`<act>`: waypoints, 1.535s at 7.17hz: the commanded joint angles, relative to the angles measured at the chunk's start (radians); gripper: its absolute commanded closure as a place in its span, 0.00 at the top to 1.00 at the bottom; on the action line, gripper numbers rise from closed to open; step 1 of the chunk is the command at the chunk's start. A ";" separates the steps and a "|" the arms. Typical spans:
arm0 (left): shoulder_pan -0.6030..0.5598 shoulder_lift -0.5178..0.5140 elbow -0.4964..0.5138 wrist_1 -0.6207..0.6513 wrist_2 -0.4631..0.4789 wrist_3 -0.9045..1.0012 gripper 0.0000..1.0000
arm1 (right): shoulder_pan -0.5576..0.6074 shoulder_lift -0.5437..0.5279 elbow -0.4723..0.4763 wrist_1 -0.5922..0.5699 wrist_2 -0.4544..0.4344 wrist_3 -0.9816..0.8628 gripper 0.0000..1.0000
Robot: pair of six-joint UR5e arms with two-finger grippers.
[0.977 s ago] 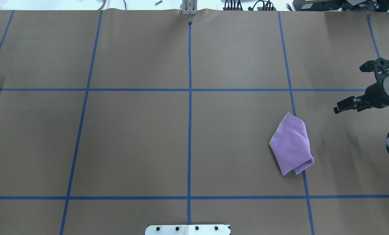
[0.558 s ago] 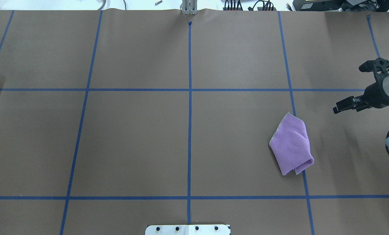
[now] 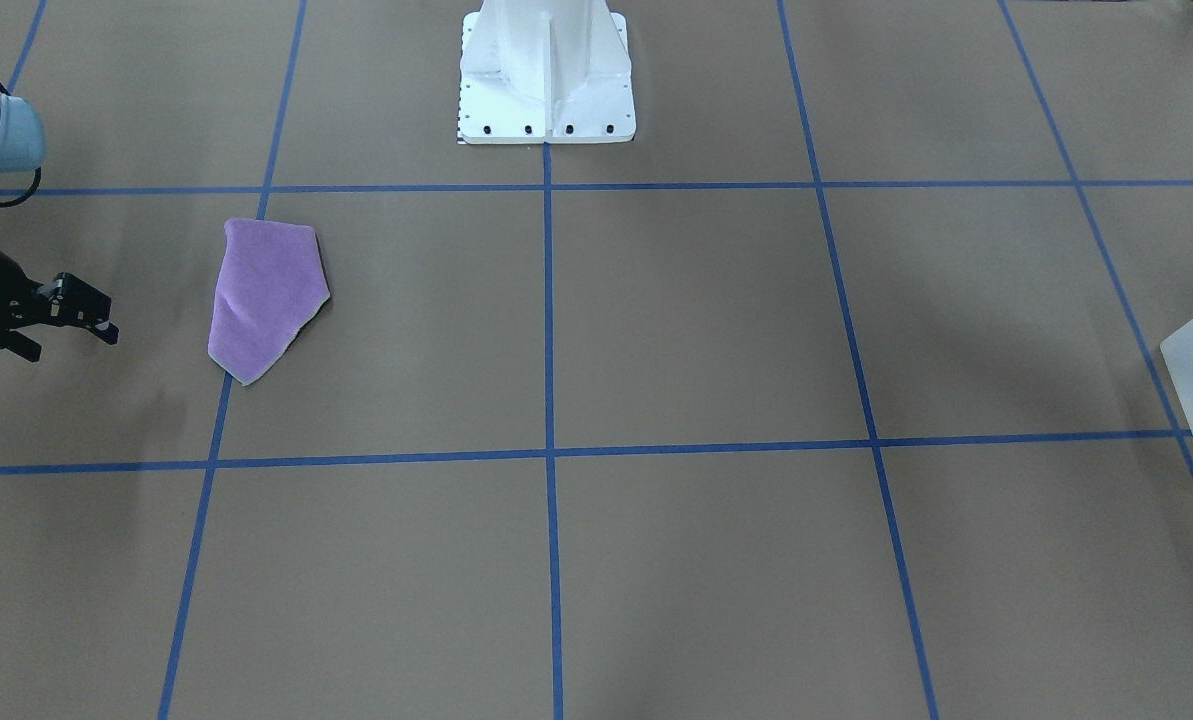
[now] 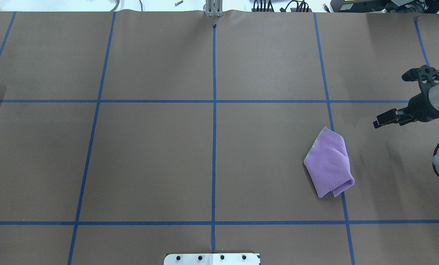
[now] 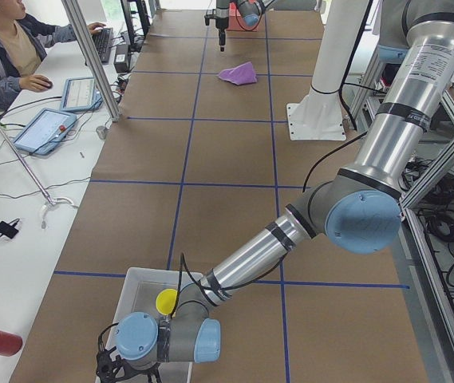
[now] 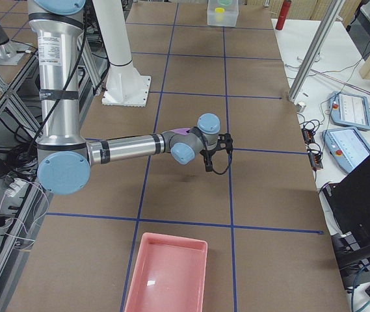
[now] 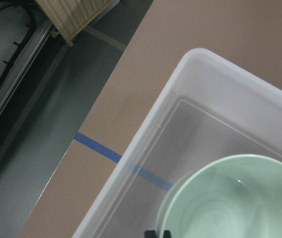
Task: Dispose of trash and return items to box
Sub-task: 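Carry the green bowl into the clear bin with the left gripper while the right hovers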
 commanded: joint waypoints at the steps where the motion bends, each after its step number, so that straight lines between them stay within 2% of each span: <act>1: 0.042 0.000 0.002 -0.016 0.001 -0.002 0.00 | -0.002 0.001 0.001 0.000 0.000 0.000 1.00; 3: 0.048 0.009 0.018 -0.060 0.001 0.006 0.19 | -0.002 -0.001 0.000 0.000 0.000 0.000 1.00; 4: 0.046 0.010 0.031 -0.089 0.002 0.011 0.40 | -0.002 -0.001 -0.003 0.000 0.000 0.000 1.00; 5: 0.046 0.012 0.028 -0.089 0.001 0.014 0.99 | -0.002 -0.001 -0.003 0.000 0.000 0.000 1.00; 6: 0.046 0.003 0.025 -0.088 -0.001 0.044 0.99 | -0.002 0.001 -0.003 0.000 0.000 0.000 1.00; 7: 0.034 -0.002 0.020 -0.080 -0.045 0.043 0.99 | -0.002 0.001 0.000 0.000 0.001 0.000 1.00; 8: 0.004 -0.006 0.003 -0.048 -0.152 0.041 0.99 | -0.002 0.001 0.003 0.000 0.002 0.000 1.00; 9: -0.015 0.004 -0.114 0.019 -0.218 0.029 0.99 | -0.002 0.005 0.007 0.002 0.002 0.017 1.00; 10: -0.012 0.018 -0.273 0.121 -0.211 0.027 0.99 | -0.011 0.014 0.023 0.005 -0.008 0.091 1.00; 11: -0.003 0.047 -0.422 0.213 -0.205 0.017 0.99 | -0.060 0.016 0.040 0.035 -0.082 0.142 1.00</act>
